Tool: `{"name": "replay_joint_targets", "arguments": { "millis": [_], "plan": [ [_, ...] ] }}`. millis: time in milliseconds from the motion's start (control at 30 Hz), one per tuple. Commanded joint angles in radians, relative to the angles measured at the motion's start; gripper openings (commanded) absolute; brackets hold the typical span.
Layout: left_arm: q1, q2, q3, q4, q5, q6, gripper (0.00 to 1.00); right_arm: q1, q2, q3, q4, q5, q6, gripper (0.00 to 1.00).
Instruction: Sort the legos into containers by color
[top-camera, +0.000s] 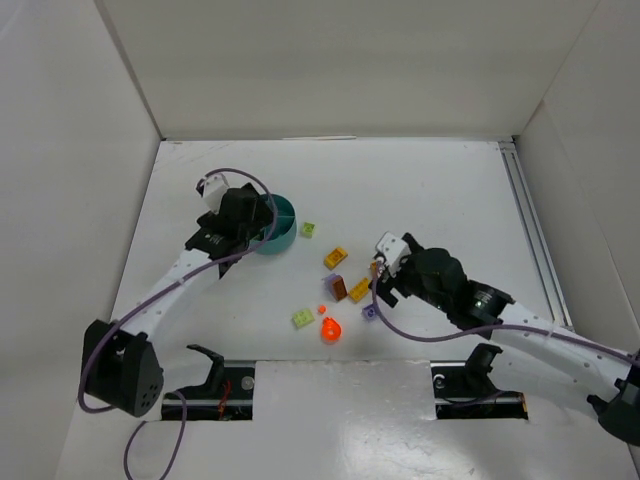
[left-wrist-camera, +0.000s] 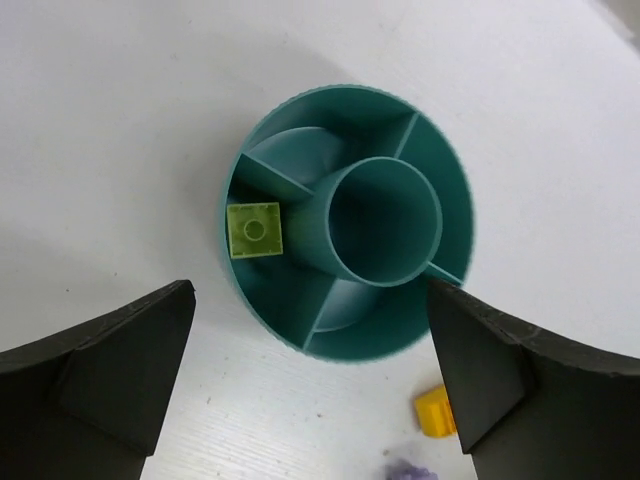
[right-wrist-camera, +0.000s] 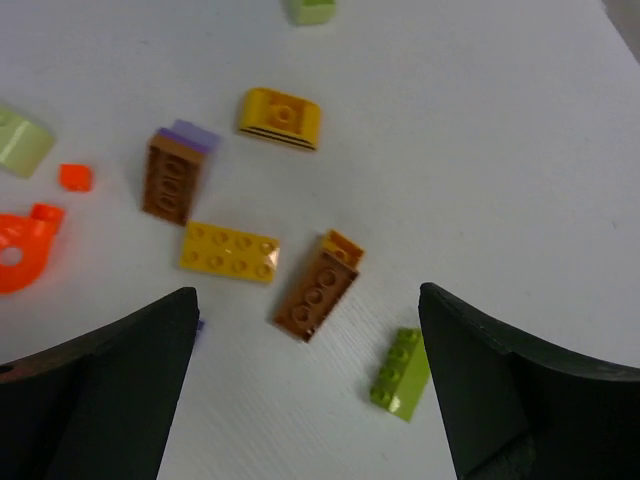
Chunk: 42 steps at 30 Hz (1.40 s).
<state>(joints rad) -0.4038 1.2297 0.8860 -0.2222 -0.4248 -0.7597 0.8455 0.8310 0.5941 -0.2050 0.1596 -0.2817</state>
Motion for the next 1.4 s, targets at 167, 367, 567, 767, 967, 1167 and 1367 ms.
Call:
{"name": "replay_joint_targets", "arguments": {
  "millis": [167, 367, 567, 767, 967, 1167, 1367],
  "plan": [
    [0.005, -0.340, -0.068, -0.121, 0.096, 0.025, 1.00, 0.174, 0.342, 0.185, 0.138, -0.340, -0.266, 0.92],
    [0.005, -0.464, -0.123, -0.189, 0.156, -0.004, 1.00, 0.231, 0.652, 0.328, 0.147, -0.437, -0.376, 0.95],
    [0.005, -0.519, -0.182, -0.189, 0.189, -0.013, 1.00, 0.265, 0.838, 0.412, 0.147, -0.454, -0.428, 0.98],
    [0.005, -0.519, -0.182, -0.189, 0.189, -0.023, 1.00, 0.265, 0.921, 0.446, 0.147, -0.477, -0.447, 0.95],
    [0.005, -0.552, -0.191, -0.168, 0.189, -0.023, 1.00, 0.265, 1.016, 0.481, 0.156, -0.561, -0.438, 0.83],
    [0.005, -0.561, -0.191, -0.167, 0.179, -0.033, 1.00, 0.265, 1.027, 0.481, 0.156, -0.581, -0.438, 0.47],
    [0.005, -0.570, -0.191, -0.186, 0.161, -0.053, 1.00, 0.265, 1.027, 0.481, 0.156, -0.601, -0.438, 0.26]
  ]
}}
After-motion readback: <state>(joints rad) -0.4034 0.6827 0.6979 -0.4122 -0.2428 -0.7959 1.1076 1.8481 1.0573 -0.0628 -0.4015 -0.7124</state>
